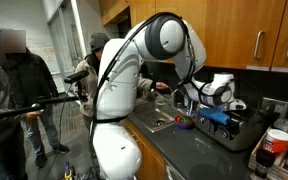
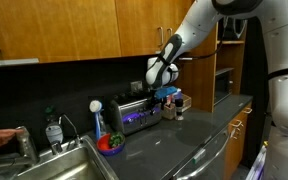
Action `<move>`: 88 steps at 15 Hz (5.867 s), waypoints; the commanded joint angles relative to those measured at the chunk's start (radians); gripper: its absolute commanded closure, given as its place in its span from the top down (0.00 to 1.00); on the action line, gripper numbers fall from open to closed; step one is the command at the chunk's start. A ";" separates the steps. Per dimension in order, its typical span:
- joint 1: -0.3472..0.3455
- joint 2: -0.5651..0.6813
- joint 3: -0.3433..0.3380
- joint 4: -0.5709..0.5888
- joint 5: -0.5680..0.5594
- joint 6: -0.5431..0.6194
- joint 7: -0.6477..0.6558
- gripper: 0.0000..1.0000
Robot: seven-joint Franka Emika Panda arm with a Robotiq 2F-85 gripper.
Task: Turn the knob on the right side of the toaster in a clockwise direction
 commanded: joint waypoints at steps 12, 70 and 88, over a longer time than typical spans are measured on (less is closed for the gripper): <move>0.002 0.027 0.010 0.021 0.023 -0.014 -0.001 1.00; -0.242 0.069 0.137 0.090 0.747 -0.124 -0.560 0.13; -0.251 0.139 0.033 0.138 0.994 -0.428 -0.872 0.39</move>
